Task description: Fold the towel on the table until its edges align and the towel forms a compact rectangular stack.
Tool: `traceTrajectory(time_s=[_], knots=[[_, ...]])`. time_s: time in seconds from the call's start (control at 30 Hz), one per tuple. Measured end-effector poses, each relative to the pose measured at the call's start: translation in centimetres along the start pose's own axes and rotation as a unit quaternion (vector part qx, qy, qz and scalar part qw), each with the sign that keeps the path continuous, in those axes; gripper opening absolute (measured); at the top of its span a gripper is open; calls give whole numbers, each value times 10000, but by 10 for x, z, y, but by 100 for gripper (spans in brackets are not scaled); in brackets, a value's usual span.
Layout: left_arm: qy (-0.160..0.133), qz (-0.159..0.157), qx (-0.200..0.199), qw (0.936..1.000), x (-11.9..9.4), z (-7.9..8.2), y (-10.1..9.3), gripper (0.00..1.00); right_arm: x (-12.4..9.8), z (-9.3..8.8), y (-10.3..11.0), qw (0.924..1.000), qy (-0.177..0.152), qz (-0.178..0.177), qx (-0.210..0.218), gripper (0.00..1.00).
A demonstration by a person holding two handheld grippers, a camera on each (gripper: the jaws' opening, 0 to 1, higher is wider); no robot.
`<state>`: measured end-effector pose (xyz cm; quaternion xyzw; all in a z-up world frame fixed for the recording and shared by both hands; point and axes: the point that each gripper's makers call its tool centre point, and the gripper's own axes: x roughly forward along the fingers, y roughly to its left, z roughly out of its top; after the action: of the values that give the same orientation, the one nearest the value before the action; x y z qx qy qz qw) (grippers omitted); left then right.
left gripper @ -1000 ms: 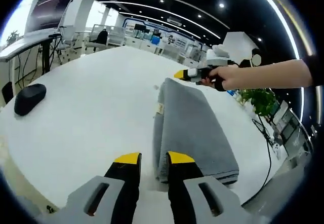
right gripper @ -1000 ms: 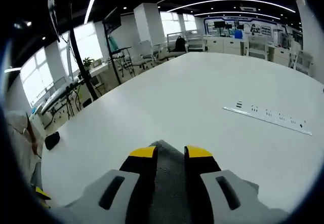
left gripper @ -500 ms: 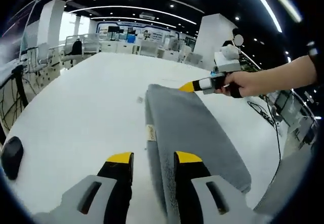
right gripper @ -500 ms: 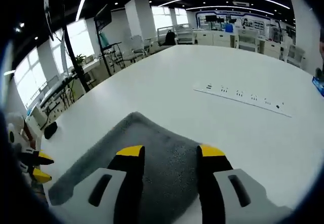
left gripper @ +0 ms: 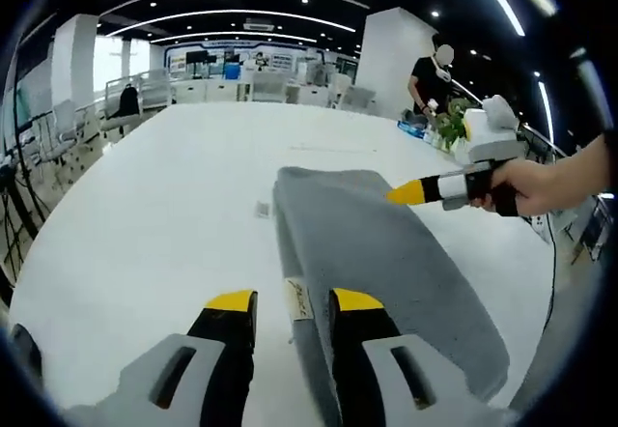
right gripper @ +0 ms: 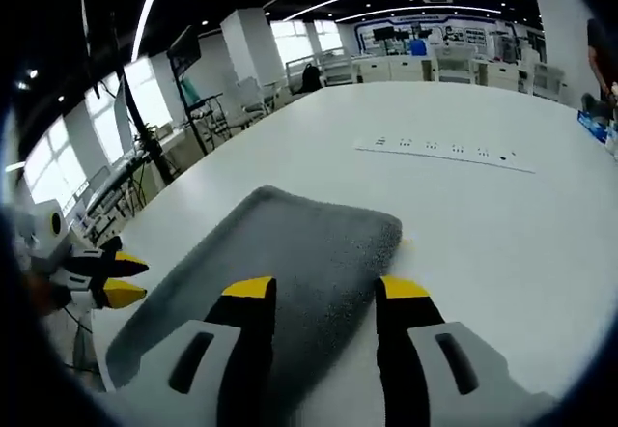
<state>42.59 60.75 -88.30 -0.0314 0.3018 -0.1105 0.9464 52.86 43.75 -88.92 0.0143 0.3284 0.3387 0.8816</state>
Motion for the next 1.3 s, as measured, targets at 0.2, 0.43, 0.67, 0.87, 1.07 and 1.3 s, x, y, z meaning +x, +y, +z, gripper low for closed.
traceTrajectory(time_s=[0.2,0.43,0.67,0.87,1.07,1.3], knots=[[51,-31,-78,10000,13,-2,4,30,-13,-9,2,10000,-34,52,21,40],[183,25,-123,9998,26,-10,9,27,-27,-22,5,9998,-26,79,154,39],[222,-34,-180,9996,31,-15,3,21,-34,-42,16,9994,47,174,291,30],[181,-70,-239,9995,32,-18,-3,16,-33,-53,21,9993,116,241,253,20],[-38,-59,-449,9990,32,-19,-7,10,-34,-57,17,9992,135,164,327,13],[-94,-148,-268,9995,33,-20,-13,5,-35,-61,18,9991,111,142,395,7]])
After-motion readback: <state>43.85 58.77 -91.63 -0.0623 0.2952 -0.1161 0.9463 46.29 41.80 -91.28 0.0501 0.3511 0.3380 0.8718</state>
